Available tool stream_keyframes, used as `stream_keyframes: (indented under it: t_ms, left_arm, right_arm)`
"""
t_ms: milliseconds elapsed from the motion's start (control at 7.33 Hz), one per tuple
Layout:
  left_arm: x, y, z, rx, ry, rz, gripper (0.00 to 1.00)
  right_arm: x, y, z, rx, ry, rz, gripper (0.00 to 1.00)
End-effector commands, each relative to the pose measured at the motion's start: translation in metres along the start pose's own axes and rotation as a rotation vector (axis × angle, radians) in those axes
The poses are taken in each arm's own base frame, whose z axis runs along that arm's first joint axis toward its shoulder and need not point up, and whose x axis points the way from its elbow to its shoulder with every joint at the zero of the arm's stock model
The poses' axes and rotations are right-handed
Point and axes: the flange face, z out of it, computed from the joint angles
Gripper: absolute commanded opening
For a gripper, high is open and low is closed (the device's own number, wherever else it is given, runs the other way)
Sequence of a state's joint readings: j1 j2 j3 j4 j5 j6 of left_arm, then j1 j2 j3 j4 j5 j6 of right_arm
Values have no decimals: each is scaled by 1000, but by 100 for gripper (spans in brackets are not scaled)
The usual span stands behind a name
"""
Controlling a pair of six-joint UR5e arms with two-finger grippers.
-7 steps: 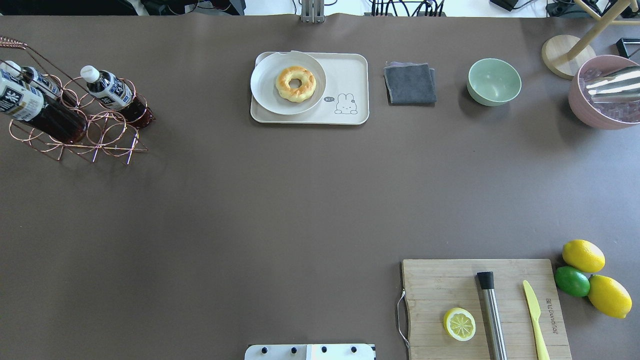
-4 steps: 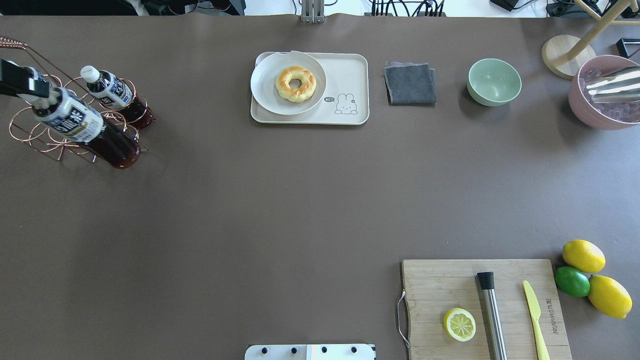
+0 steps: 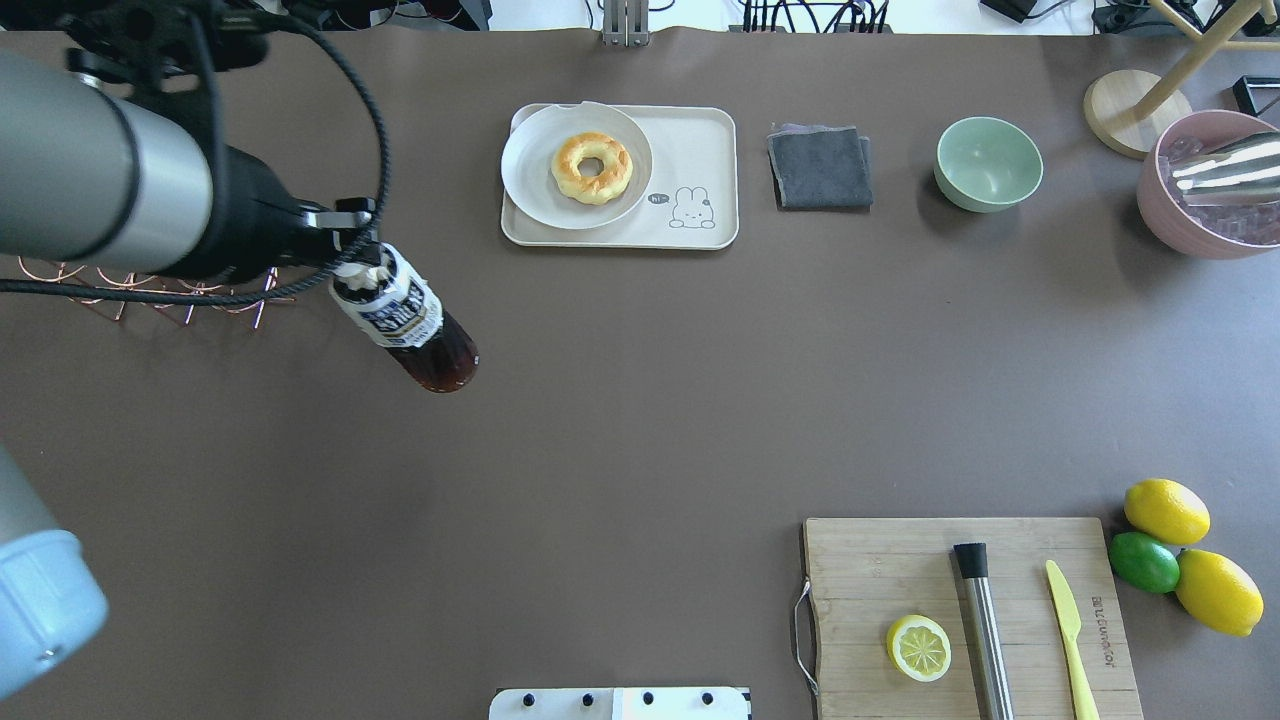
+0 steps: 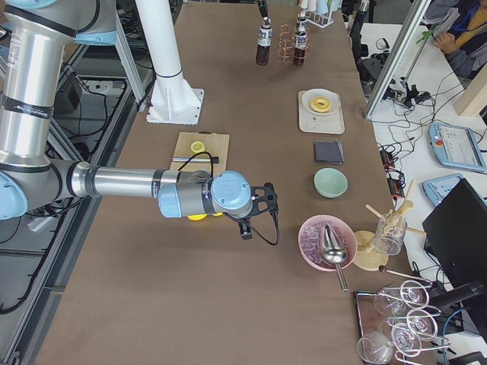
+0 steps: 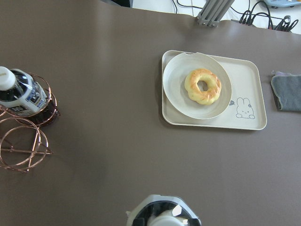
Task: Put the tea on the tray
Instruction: 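Lift the tea bottle out of the rack with the left gripper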
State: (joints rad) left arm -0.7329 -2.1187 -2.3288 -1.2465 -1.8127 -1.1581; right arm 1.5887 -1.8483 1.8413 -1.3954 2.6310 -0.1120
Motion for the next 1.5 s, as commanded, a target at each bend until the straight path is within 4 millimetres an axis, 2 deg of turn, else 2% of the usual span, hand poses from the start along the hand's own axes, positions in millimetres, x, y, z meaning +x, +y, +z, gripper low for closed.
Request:
stream_keyframes:
  t_ms: [0, 136, 273, 409, 545, 682, 955, 1364]
  left_arm:
    - [114, 37, 55, 0, -73, -16, 0]
    - [145, 51, 82, 10, -87, -5, 0]
    - [159, 61, 107, 25, -56, 13, 0]
    - [163, 63, 125, 22, -54, 14, 0]
    - [164, 69, 132, 15, -63, 20, 0]
    - [170, 84, 139, 25, -73, 41, 0]
    - [173, 94, 141, 24, -73, 51, 0]
    - [172, 95, 142, 23, -73, 35, 0]
  right_arm:
    - [-1, -1, 1, 0, 3, -6, 99]
    - [0, -1, 1, -3, 8, -6, 99]
    - [0, -1, 1, -2, 9, -8, 99]
    - [-1, -1, 1, -1, 2, -6, 99]
    - [0, 0, 2, -3, 2, -4, 99]
    - [0, 1, 2, -5, 2, -5, 99]
    - [0, 1, 2, -5, 2, -5, 99]
    - [0, 1, 2, -5, 0, -2, 99]
